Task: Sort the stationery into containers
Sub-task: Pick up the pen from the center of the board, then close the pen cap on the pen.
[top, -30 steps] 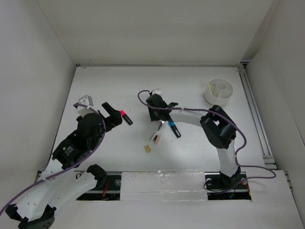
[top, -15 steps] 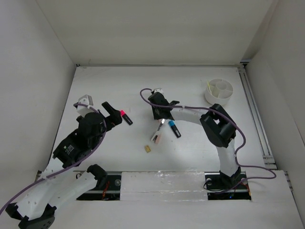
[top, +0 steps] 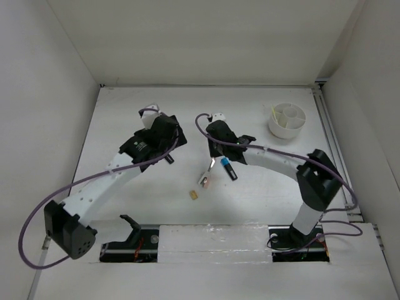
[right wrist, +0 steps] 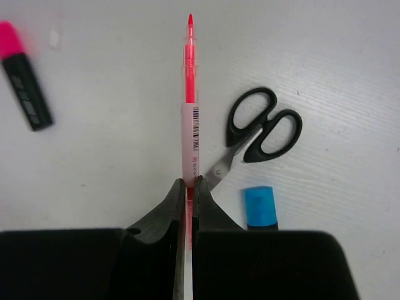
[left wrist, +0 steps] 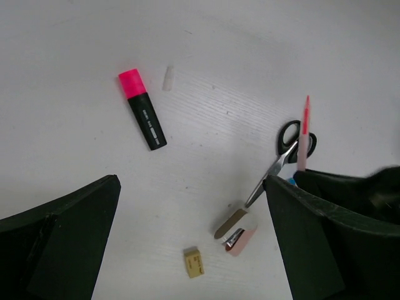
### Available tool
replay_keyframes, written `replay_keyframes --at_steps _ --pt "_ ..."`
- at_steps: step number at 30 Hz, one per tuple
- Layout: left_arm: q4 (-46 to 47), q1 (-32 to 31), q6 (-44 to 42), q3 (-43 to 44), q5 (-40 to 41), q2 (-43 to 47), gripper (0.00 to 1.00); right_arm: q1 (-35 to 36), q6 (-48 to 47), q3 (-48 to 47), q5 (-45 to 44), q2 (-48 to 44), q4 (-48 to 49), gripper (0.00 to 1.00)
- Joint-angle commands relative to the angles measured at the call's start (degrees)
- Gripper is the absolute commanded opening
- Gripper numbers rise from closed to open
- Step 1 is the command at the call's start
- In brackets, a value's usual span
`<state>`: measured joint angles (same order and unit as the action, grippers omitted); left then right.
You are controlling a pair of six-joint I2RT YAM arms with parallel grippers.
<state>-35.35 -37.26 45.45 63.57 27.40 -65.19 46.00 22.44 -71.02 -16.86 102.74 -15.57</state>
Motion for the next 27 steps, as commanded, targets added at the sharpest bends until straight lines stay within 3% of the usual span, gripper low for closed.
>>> replay_keyframes --at_steps 1,5,7,13,22,27 --pt "3.54 0.78 -2.12 4.8 0.9 -5.46 1.0 0.94 -0.99 3.85 -2.3 -10.15 1.42 0.0" --pt "8.09 8.41 -5.98 7.88 -10.05 -14.42 1.0 0.94 -0.99 9.49 -2.3 -18.0 2.04 0.0" --pt "11.88 8.43 -9.04 8.58 -10.61 -16.19 1.0 0.94 -0.47 10.99 -2.3 -20.9 2.04 0.0" --pt "9.78 9.65 -13.71 17.81 -8.94 -28.75 0.96 2.86 -0.46 15.21 -2.82 -30.83 0.72 0.0" --pt "8.2 13.79 -17.77 19.57 -13.16 -38.6 0.66 3.92 -0.46 19.87 -0.72 -39.98 0.72 0.0" --pt "9.95 13.79 -17.24 16.68 -13.51 -42.29 0.59 3.92 -0.46 19.87 -0.19 -39.98 0.72 0.0"
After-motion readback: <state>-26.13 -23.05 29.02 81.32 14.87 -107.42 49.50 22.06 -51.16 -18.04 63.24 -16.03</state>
